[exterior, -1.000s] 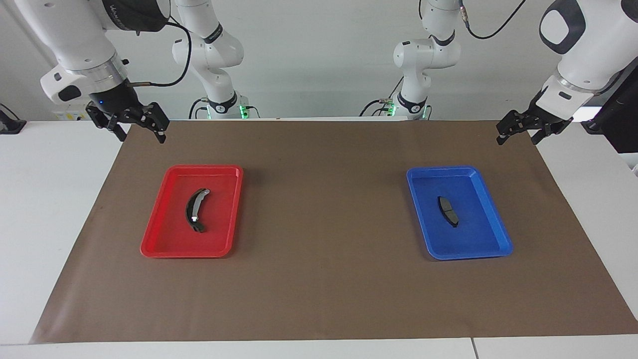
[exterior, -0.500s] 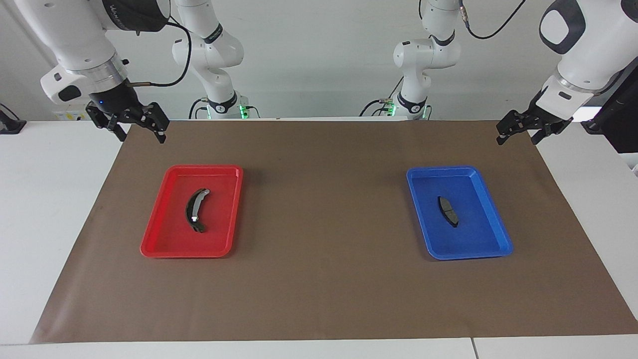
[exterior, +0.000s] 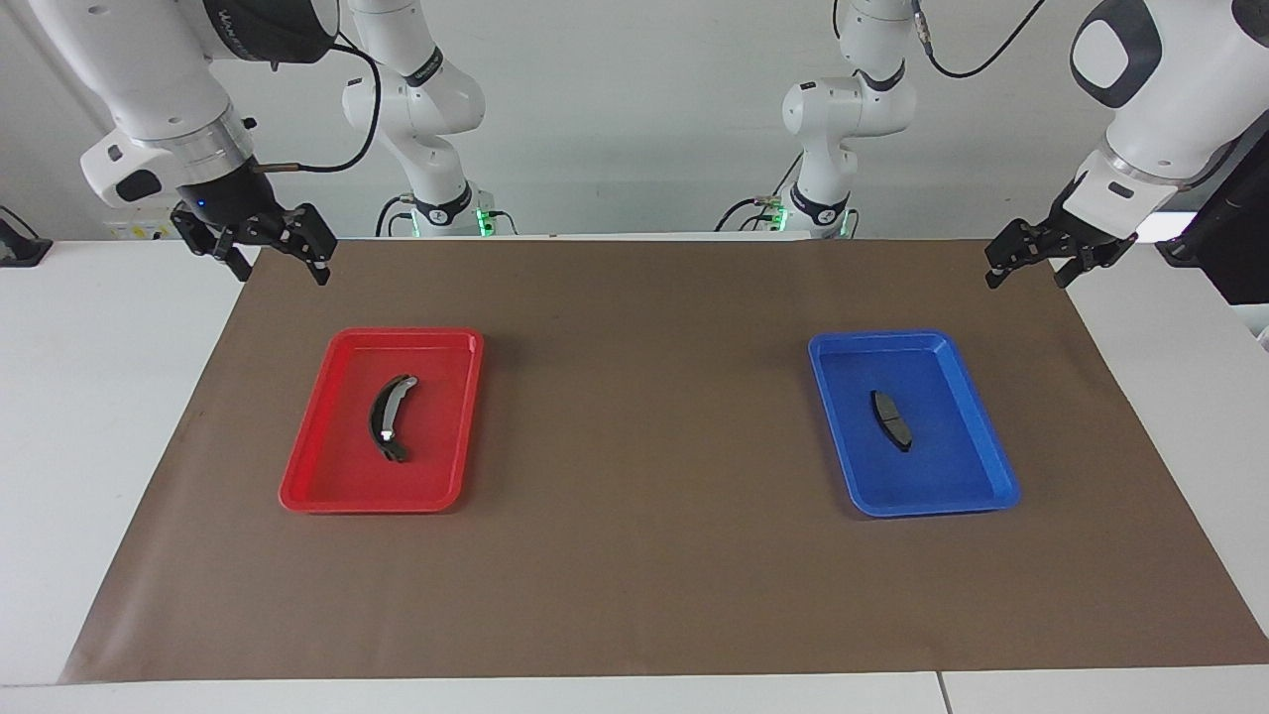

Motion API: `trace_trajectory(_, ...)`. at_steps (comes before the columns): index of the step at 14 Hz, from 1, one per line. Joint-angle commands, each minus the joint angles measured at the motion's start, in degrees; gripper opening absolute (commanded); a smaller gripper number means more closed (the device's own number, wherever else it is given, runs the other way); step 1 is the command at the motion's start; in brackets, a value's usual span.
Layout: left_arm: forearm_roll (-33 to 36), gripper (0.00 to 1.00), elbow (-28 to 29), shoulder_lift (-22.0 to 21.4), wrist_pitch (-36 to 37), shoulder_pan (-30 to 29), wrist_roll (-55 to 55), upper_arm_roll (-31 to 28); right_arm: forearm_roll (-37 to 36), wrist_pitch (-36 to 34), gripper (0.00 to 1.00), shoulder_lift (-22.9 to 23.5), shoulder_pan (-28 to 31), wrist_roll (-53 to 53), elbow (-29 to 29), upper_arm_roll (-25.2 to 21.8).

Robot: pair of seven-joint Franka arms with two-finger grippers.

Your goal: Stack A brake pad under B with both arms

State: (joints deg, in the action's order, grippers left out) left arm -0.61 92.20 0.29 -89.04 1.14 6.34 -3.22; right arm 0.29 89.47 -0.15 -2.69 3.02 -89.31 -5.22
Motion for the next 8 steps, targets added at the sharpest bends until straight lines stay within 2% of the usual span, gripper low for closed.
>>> trace_trajectory(1, 0.34, 0.99, 4.11, -2.22, -3.85, 0.53, -1.07, 0.23, -0.02, 0.79, 1.0, -0.73, 0.23, -0.38, -1.13, 0.3)
trace_trajectory(4, 0.34, 0.99, 10.16, -3.01, -11.3, 2.62, -3.6, 0.23, -0.02, 0.79, 1.0, -0.73, 0.23, -0.38, -1.13, 0.3)
trace_trajectory(8, 0.34, 0.97, 21.59, -1.09, -28.61, 5.45, -9.5, 0.32, -0.02, 0.79, 1.0, -0.73, 0.23, -0.29, -1.13, 0.3)
